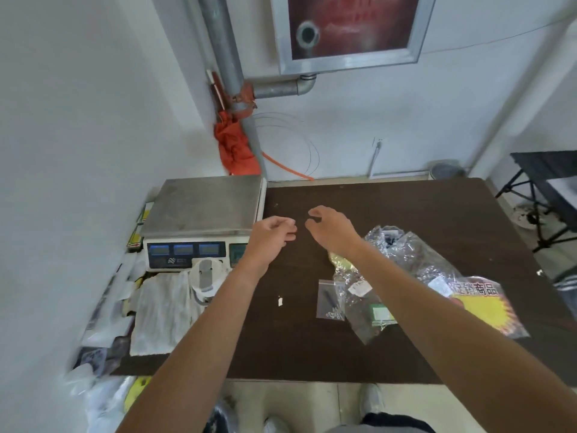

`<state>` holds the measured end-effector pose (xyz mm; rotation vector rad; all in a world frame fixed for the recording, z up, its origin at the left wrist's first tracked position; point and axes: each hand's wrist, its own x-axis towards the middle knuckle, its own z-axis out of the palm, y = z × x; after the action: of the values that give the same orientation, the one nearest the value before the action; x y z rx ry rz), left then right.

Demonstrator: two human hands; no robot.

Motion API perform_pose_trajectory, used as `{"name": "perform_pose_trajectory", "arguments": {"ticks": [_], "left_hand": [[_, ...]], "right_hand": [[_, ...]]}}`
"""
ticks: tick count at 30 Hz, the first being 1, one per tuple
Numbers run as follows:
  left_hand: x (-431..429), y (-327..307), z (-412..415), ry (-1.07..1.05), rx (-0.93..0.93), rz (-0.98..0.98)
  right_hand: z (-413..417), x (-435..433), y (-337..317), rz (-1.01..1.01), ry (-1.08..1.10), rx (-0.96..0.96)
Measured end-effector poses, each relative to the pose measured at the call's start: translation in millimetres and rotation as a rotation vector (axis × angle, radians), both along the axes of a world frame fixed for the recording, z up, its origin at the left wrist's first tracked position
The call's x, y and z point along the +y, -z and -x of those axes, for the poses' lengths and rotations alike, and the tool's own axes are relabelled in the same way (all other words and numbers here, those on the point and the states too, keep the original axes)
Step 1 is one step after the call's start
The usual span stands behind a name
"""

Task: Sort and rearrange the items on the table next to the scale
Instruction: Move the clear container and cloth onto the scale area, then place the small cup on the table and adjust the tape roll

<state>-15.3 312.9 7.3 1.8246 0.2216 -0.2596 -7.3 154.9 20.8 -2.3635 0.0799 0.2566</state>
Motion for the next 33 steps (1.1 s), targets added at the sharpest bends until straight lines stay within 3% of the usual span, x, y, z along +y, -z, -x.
{"name": "perform_pose_trajectory", "arguments": {"ticks": [8, 17, 25, 33], "left_hand": [[-46.6, 20.4, -5.3, 0.013, 0.081, -0.055], [-111.6, 28.7, -25.6, 0.005, -0.068, -0.136], [-181.3, 41.7, -28.6, 0.285, -0.064, -0.446], [-191.1, 60.5, -25.6, 0.357, -0.010, -0.562]], "right_hand": [[-40.0, -88.7, 5.6, 0.050, 0.035, -0.017], [-77.0, -183.6, 52.5, 0.146, 0.062, 0.174], [-83.9, -227.7, 113.5, 0.252, -0.006, 0.352], [-82.8, -237.7, 145.6, 0.330, 0.024, 0.320]]}}
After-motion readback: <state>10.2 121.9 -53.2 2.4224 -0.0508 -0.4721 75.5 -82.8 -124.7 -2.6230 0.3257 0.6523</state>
